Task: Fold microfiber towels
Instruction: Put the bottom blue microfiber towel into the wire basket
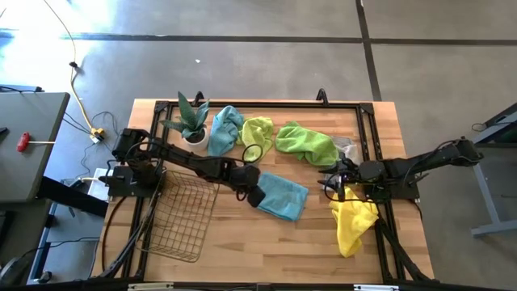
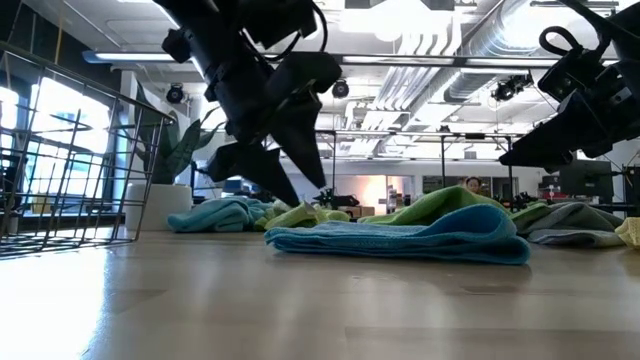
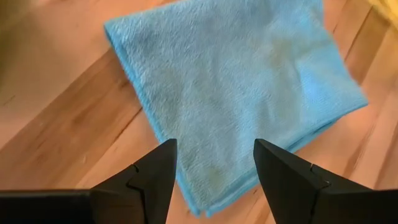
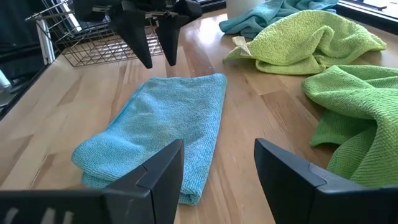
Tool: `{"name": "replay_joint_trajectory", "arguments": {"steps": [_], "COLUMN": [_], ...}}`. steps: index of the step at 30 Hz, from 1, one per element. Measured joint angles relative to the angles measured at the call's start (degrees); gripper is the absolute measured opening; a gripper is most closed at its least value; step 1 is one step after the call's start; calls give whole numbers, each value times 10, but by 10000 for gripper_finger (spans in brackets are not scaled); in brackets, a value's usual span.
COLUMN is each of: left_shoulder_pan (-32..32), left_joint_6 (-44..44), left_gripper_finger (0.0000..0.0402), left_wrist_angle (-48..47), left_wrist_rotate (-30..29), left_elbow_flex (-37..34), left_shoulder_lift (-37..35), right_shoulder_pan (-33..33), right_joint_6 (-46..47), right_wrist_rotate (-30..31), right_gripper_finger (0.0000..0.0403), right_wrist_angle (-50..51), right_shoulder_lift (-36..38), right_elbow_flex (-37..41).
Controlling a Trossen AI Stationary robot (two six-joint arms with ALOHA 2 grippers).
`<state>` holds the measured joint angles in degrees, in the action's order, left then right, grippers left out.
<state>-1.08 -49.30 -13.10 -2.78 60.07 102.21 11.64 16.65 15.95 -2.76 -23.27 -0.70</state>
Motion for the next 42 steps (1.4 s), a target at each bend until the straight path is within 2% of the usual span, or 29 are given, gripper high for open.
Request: {"name": "replay_joint_trajectory", "arguments": {"steps": [7,11,15,22,28,36,42], "left_shoulder_pan": [2,2,1,-12,-30,-43,-38], "left_joint_6": [-32,-60,-119,-140,-151,-161,-179], "left_gripper_finger": [204,204,208,265,303,304,304], "left_wrist_angle": [7,-32,-45,-37,-9,51,131], "left_wrist_rotate": [-3,-25,-25,-23,16,49,84], "left_elbow_flex": [0,0,0,0,-3,-2,-1], "left_shoulder_lift": [0,0,0,1,37,58,84], "right_shoulder_pan": [0,0,0,0,0,0,0], "right_joint_6": [-1,-2,-2,-2,-2,-2,-2], "right_wrist_rotate": [0,0,0,0,0,-1,-1], "right_gripper_finger": [188,188,188,188,188,188,188], "right_wrist_angle": [0,0,0,0,0,1,0], "right_shoulder_lift": [0,0,0,0,0,0,0], "right_elbow_flex": [0,0,0,0,0,0,0]}}
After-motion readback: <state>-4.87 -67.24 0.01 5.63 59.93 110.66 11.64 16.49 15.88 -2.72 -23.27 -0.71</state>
